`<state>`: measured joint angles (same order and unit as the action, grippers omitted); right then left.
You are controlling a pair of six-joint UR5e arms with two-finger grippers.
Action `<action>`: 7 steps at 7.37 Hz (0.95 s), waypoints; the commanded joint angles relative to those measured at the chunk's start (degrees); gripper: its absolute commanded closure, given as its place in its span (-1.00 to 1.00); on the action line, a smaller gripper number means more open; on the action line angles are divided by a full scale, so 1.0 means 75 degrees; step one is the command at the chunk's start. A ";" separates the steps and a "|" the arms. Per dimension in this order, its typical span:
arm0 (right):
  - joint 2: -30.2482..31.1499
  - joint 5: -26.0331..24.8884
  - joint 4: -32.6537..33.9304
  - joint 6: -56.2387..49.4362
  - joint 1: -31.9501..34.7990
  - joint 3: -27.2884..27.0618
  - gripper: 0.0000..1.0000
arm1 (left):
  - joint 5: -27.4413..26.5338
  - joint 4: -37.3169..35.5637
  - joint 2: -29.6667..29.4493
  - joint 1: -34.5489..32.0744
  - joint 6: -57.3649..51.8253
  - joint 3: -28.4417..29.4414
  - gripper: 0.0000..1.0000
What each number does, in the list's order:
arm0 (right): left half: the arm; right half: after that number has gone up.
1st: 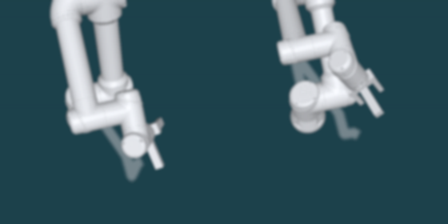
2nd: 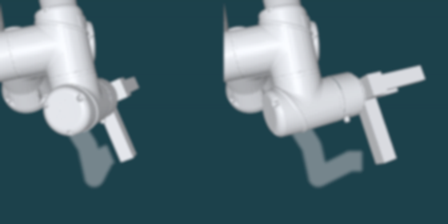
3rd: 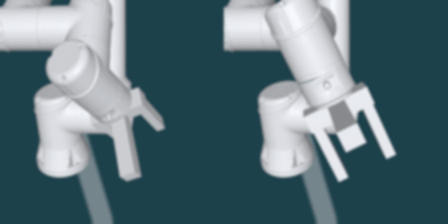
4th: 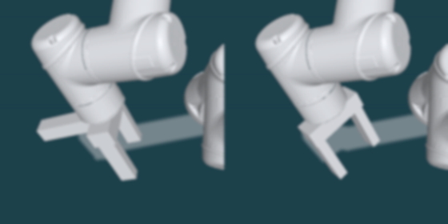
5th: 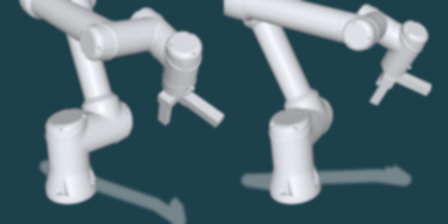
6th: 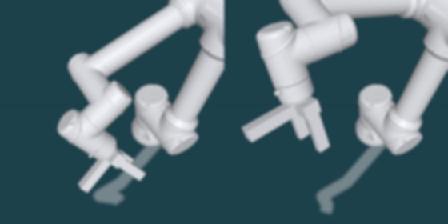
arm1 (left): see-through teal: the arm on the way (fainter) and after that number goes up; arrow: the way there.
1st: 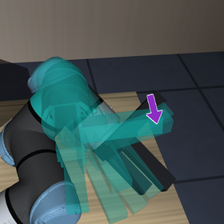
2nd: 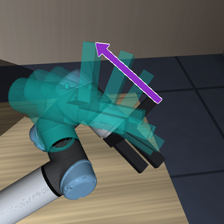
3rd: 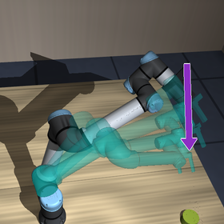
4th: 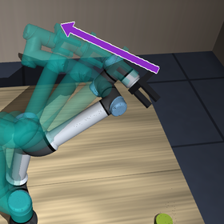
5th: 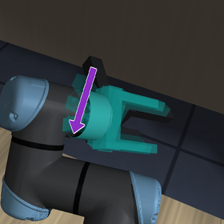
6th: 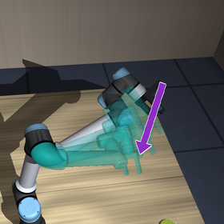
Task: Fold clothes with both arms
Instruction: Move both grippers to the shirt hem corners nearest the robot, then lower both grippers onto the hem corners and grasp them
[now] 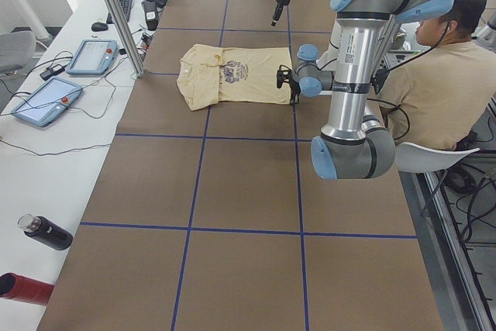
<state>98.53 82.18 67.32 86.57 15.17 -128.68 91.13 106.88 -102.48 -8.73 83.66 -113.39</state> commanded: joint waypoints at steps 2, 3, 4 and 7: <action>-0.0012 -0.0047 0.0012 0.0209 -0.0287 0.0164 -0.98 | 0.0002 -0.0036 -0.0012 0.0003 -0.0010 -0.0092 1.00; -0.0116 -0.0546 0.0012 0.0524 -0.0602 0.0362 -0.93 | 0.0002 -0.0036 -0.0023 0.0003 -0.0010 -0.0104 1.00; -0.0477 -0.0876 0.0023 0.0875 -0.0849 0.0712 -0.85 | 0.0002 -0.0036 -0.0035 0.0003 -0.0010 -0.0128 1.00; -0.1335 -0.1813 0.0984 0.2107 -0.1785 0.1089 -0.54 | 0.0014 -0.0024 -0.0082 0.0003 0.0002 -0.0174 1.00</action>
<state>90.69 71.71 72.54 98.78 4.94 -121.89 91.22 106.68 -102.95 -8.70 83.64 -114.51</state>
